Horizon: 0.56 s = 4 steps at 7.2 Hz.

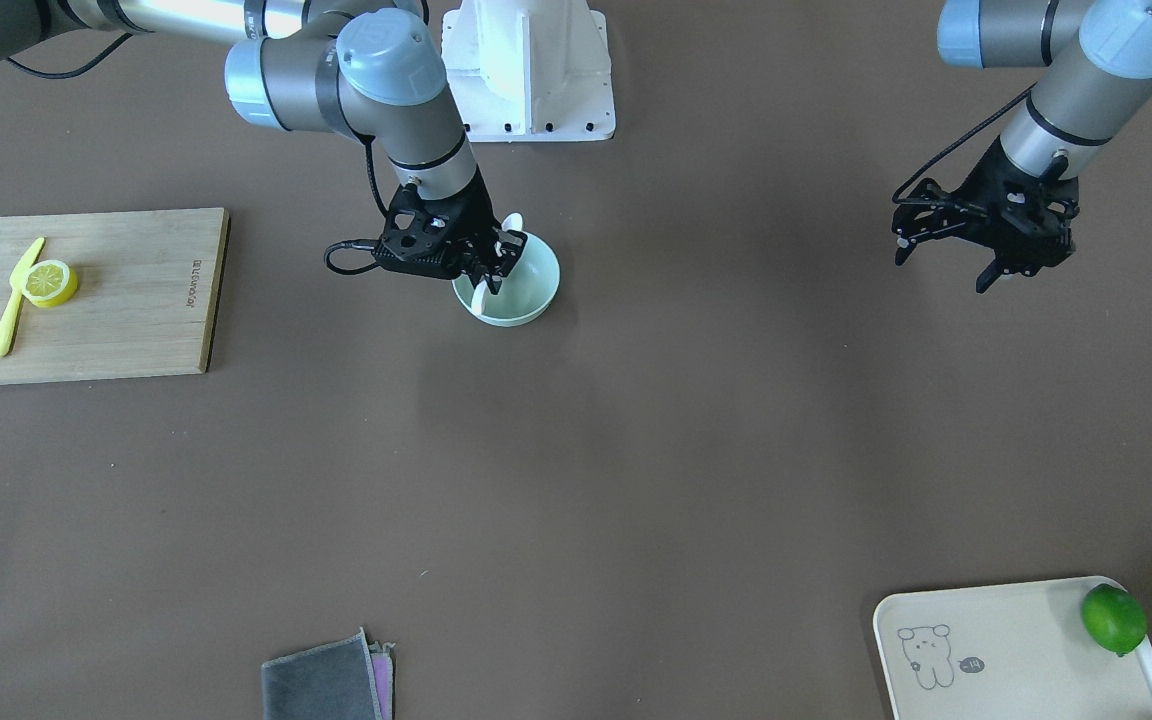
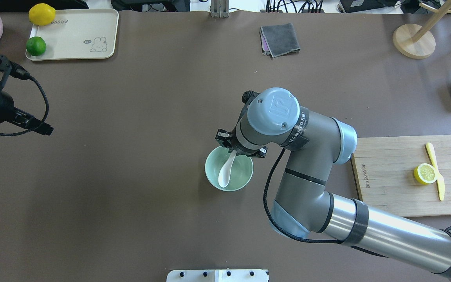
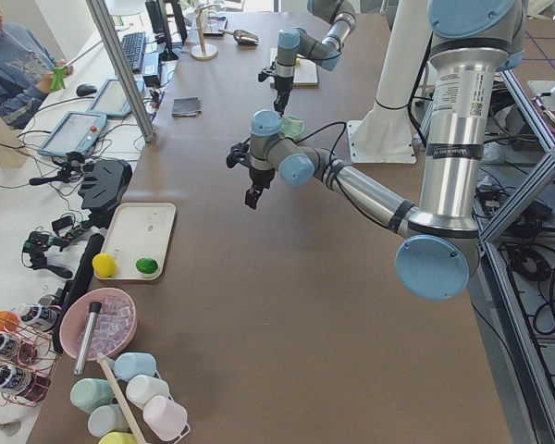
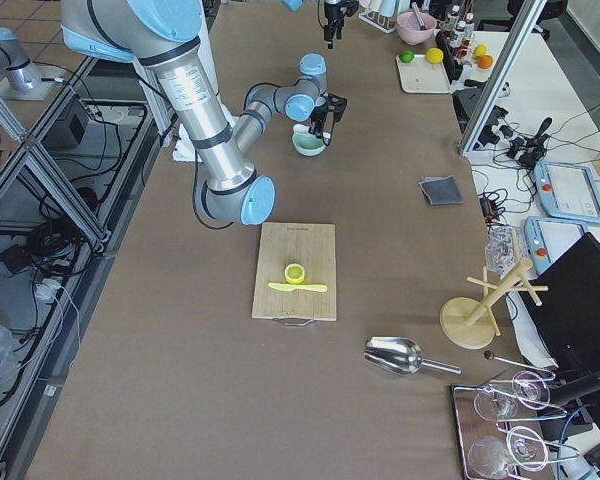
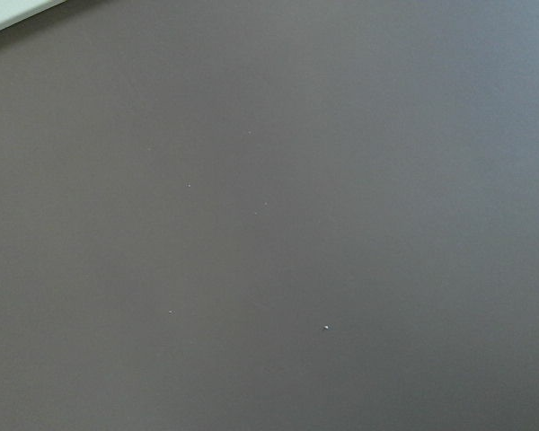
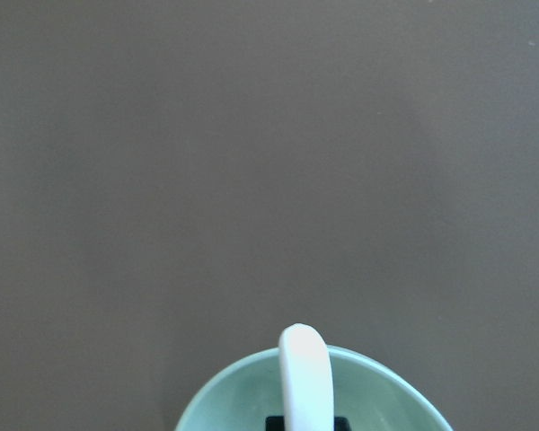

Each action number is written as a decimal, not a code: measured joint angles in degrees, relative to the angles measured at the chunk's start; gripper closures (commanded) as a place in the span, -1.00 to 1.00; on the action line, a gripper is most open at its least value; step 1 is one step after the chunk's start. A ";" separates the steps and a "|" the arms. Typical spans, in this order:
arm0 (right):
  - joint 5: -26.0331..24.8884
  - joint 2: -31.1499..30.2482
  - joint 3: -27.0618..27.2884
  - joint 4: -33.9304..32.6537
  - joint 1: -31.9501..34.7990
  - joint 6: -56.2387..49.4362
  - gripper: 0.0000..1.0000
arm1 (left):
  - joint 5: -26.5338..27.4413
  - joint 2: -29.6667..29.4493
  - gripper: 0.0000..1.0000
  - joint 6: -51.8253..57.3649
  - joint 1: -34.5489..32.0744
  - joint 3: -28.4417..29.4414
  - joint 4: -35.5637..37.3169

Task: Place spoon in bowl
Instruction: 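Release the spoon into the bowl with the right gripper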

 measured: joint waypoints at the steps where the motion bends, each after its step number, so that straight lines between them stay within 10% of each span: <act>1: -1.34 0.69 -1.02 0.05 0.20 0.13 -0.98 | -0.04 0.09 -0.95 0.19 -0.14 0.25 -0.01; 4: -2.00 -0.21 -1.00 0.30 1.84 -0.69 -1.00 | -0.02 -0.11 -0.94 0.24 -0.28 1.30 -0.01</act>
